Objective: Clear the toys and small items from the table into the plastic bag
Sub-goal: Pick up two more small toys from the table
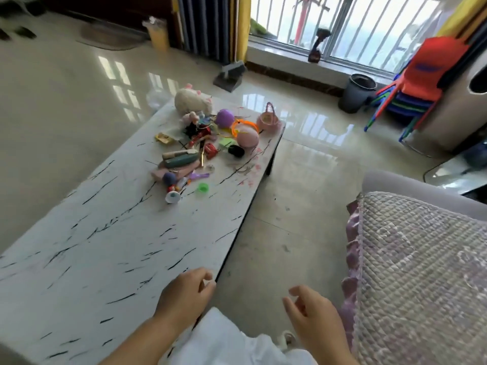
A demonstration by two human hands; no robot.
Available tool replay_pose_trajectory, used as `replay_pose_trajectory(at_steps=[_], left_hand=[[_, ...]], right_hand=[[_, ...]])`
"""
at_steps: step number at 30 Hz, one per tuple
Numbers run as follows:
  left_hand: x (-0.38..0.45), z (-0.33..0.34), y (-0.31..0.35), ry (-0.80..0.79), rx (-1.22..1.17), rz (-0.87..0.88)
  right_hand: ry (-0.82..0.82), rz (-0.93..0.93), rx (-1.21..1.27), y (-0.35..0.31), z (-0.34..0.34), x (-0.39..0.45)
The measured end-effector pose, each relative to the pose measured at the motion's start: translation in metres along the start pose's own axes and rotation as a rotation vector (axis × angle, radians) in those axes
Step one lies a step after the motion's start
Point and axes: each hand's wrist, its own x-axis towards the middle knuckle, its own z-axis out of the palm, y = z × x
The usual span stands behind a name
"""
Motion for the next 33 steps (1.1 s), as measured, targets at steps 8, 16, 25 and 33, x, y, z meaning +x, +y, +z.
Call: replay_pose_trajectory(at_steps=[8, 16, 25, 33], left_hand=[[0.026, -0.024, -0.037, 0.122, -0.161, -0.207], [0.106, -0.043, -0.041, 0.189, -0.241, -0.424], [0.242, -0.053, -0.044, 0.241, -0.328, -0.665], [0.349, -0.032, -0.089, 0.206, -0.332, -0.748]], right_hand=[[-0.135, -0.228, -0.136, -0.068, 0.023, 0.086], [-0.272, -0.434, -0.183, -0.128, 0.046, 0.218], [-0.479, -0.585, -0.304, -0.178, 0.085, 0.388], [-0.566, -0.585, -0.359, -0.189, 0.166, 0.467]])
